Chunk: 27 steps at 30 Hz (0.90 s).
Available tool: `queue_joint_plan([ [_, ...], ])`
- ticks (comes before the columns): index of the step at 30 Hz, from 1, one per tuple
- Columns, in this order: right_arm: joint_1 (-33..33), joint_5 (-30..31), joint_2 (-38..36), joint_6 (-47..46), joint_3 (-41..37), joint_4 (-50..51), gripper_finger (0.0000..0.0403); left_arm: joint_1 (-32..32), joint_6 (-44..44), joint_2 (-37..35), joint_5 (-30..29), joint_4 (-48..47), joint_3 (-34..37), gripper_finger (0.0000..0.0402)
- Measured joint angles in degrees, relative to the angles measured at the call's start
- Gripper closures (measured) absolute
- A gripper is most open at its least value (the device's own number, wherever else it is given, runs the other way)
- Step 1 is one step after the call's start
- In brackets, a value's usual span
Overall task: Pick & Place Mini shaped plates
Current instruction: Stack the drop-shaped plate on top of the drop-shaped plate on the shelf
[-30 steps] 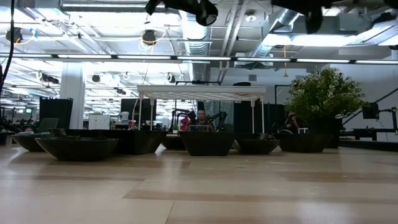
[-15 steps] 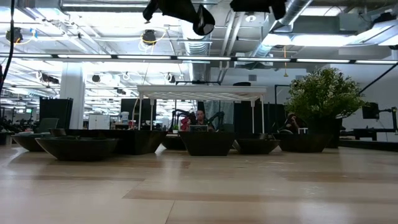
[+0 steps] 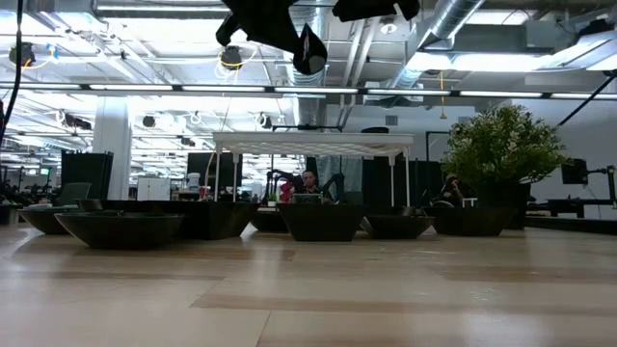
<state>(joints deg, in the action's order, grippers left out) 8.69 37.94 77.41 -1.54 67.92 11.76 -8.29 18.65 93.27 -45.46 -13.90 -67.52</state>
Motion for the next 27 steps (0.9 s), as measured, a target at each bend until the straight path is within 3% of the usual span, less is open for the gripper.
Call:
queue_joint_plan([
  [15,-2.15,-6.02,4.07,-6.95,0.85,0.25,0.0263,0.04,-0.69,0.0,-1.7,3.42,1.81,0.0398],
  [27,-2.51,-4.91,5.46,-7.1,0.92,-0.36,0.0276,0.04,-1.91,0.0,-1.7,3.77,1.81,0.0398],
])
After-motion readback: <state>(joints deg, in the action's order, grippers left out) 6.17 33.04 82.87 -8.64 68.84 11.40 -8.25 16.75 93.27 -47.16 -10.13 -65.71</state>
